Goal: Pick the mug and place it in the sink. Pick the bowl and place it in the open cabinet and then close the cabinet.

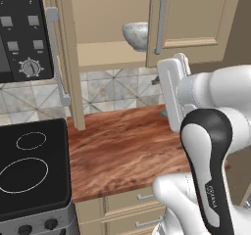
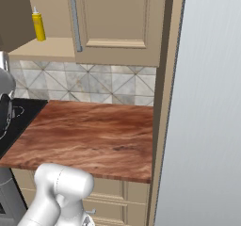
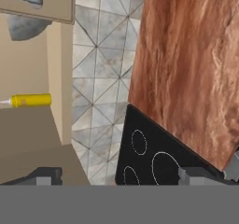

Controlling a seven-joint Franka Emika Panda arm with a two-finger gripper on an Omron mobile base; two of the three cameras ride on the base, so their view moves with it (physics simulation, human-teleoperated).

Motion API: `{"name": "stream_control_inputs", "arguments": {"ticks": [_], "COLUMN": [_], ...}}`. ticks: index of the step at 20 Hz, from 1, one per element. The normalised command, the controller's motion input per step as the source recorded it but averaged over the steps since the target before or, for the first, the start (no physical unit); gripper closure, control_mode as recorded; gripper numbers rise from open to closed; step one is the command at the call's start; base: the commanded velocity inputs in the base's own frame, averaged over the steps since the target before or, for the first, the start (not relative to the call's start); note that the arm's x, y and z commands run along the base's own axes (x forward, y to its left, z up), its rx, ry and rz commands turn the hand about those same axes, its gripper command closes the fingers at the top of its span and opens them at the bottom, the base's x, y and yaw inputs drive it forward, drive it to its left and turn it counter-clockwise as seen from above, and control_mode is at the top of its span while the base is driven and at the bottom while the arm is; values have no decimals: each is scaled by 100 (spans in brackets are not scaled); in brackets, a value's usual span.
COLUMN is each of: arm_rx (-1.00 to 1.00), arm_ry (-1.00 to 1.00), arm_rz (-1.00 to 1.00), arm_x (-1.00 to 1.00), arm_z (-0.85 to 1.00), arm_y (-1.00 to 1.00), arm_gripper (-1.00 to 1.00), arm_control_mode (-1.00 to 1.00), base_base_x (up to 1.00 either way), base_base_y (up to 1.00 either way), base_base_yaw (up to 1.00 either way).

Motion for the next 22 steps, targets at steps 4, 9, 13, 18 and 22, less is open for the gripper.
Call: {"name": "stream_control_inputs", "arguments": {"ticks": [4,9,13,18,22], "arm_rx": [0,0,0,0,0], "arm_ry": [0,0,0,0,0], "arm_rz": [0,0,0,0,0], "arm_x": [-18,-34,-46,-40,-34], "arm_z": [-6,-4,-3,0,0], "arm_y": [48,32,18,28,37], "arm_gripper": [-100,-100,-100,-100,-100], "arm_control_mode": [-100,-100,-100,-100,-100], "base_base_x": [0,0,0,0,0], "base_base_y": [0,0,0,0,0], "base_base_yaw": [0,0,0,0,0]}}
